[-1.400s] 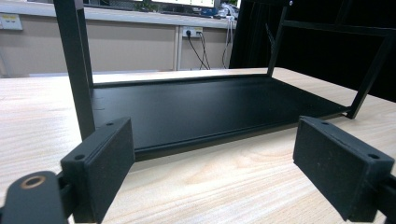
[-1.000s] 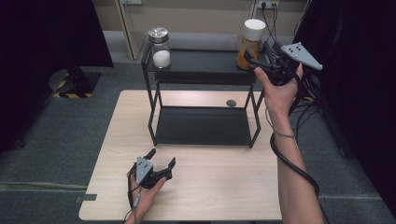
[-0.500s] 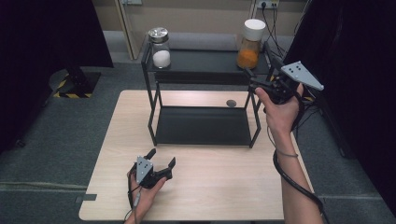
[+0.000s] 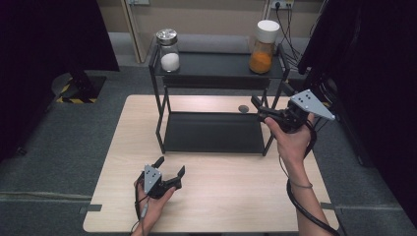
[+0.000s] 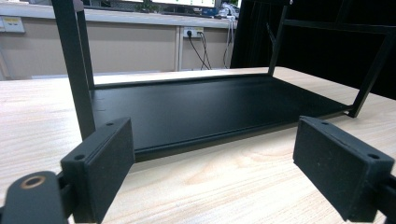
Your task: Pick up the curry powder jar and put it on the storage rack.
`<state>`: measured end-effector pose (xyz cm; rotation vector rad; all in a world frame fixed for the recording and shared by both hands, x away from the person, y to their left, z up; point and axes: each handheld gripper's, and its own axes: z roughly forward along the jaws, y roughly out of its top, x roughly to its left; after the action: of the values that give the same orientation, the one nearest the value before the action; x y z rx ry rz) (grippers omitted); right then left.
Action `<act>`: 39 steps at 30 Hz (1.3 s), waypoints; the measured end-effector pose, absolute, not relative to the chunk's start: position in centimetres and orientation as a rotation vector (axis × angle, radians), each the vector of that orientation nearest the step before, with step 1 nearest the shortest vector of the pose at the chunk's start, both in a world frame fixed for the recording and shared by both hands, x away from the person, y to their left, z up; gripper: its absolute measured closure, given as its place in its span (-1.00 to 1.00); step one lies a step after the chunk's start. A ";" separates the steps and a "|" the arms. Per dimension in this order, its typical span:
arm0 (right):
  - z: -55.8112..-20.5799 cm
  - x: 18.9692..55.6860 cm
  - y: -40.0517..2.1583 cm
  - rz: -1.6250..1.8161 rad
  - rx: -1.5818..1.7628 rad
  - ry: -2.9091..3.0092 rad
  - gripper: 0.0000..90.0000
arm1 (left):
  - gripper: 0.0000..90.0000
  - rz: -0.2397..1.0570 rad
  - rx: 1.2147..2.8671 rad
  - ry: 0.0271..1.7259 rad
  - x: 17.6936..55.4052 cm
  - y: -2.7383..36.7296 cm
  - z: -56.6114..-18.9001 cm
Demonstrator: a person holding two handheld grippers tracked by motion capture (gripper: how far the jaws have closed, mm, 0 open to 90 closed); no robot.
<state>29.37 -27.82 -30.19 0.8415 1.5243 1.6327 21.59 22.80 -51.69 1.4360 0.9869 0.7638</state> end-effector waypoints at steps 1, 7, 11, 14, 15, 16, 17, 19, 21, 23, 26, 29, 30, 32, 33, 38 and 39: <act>-30.4 29.2 -27.8 1.635 0.841 1.526 -0.99 | -0.73 0.765 1.436 0.987 21.6 22.8 -51.7; -31.6 28.5 -27.9 1.633 0.849 1.545 -0.99 | -0.73 0.765 1.434 0.986 21.6 22.8 -51.7; -32.4 28.1 -27.9 1.629 0.849 1.558 -0.99 | -0.73 0.767 1.439 0.985 21.6 22.8 -51.7; -32.7 27.9 -27.9 1.638 0.853 1.568 -0.99 | -0.73 0.767 1.440 0.984 21.6 22.8 -51.7; -32.9 27.7 -28.0 1.641 0.856 1.570 -0.99 | -0.73 0.767 1.439 0.984 21.6 22.8 -51.7; -33.1 27.6 -28.0 1.644 0.855 1.568 -0.99 | -0.73 0.767 1.440 0.984 21.6 22.8 -51.7; -33.3 27.5 -28.0 1.645 0.856 1.569 -0.99 | -0.73 0.767 1.439 0.985 21.6 22.8 -51.7; -33.6 27.2 -28.1 1.647 0.856 1.572 -0.99 | -0.73 0.767 1.441 0.985 21.6 22.8 -51.7; -33.9 27.0 -28.1 1.643 0.856 1.582 -0.99 | -0.73 0.767 1.441 0.985 21.6 22.8 -51.7; -34.2 26.9 -28.2 1.639 0.858 1.588 -0.99 | -0.73 0.767 1.440 0.985 21.6 22.8 -51.7; -34.8 26.7 -28.3 1.632 0.866 1.602 -0.99 | -0.73 0.766 1.441 0.984 21.6 22.8 -51.7; -35.5 26.4 -28.4 1.617 0.870 1.621 -0.99 | -0.73 0.765 1.442 0.983 21.6 22.7 -51.7; -35.6 26.4 -28.4 1.615 0.873 1.625 -0.99 | -0.73 0.765 1.441 0.983 21.6 22.7 -51.7; -36.1 26.2 -28.5 1.615 0.881 1.633 -0.99 | -0.73 0.765 1.441 0.983 21.6 22.7 -51.7; -36.3 26.1 -28.5 1.613 0.884 1.637 -0.99 | -0.73 0.766 1.442 0.983 21.6 22.7 -51.7; -37.1 25.8 -28.6 1.602 0.891 1.650 -0.99 | -0.73 0.766 1.442 0.982 21.5 22.7 -51.7; -37.3 25.8 -28.6 1.600 0.892 1.651 -0.99 | -0.73 0.766 1.441 0.983 21.6 22.7 -51.7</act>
<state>25.76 -28.59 -37.31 0.8923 1.6514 1.6004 21.55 22.71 -51.67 1.4412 0.9828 0.7656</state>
